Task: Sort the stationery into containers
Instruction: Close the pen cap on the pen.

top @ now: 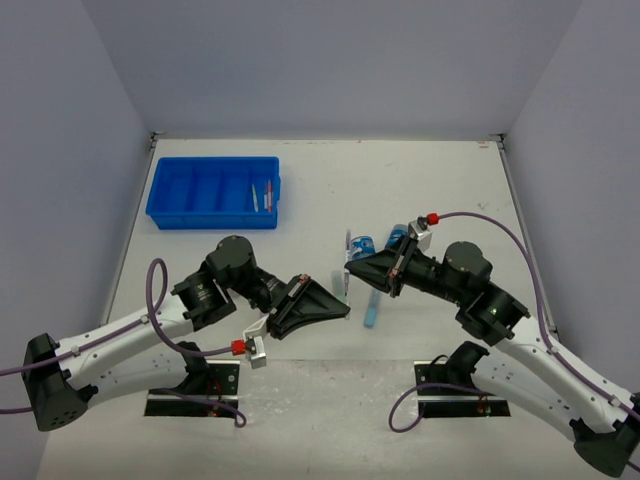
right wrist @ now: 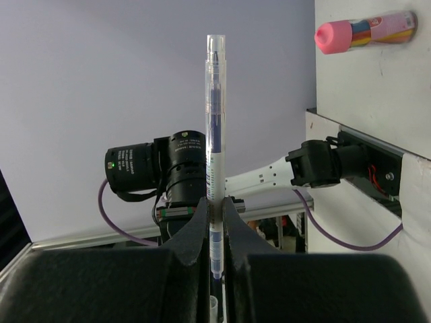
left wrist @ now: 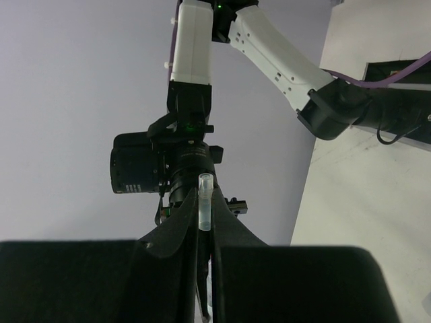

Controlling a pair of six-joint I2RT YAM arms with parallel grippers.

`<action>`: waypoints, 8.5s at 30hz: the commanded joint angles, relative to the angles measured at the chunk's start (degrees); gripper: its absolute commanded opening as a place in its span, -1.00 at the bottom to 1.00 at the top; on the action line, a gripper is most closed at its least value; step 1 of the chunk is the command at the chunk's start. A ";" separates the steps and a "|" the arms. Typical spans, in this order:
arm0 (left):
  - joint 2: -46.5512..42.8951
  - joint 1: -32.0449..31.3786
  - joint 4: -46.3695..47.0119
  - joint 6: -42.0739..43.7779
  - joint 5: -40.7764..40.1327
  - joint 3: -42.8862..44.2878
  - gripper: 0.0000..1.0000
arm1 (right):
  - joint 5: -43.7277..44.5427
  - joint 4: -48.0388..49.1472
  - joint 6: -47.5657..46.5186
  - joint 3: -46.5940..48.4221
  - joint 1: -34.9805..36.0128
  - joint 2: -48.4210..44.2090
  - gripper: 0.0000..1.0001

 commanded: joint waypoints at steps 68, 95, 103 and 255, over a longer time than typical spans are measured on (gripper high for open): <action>1.15 2.43 -4.34 5.65 2.70 3.86 -1.00 | 5.35 -3.05 -2.19 4.31 1.48 -1.94 -1.00; 0.67 2.99 -5.32 6.83 3.18 4.42 -1.00 | 4.89 -2.15 -2.89 4.61 1.57 -0.47 -1.00; 1.24 3.11 -5.27 6.83 3.15 5.04 -1.00 | 4.37 -1.96 -3.33 4.63 1.57 -0.58 -1.00; 1.29 6.38 9.47 -4.01 -9.58 -0.34 1.00 | 7.28 -0.46 5.49 -0.67 3.37 -1.44 -1.00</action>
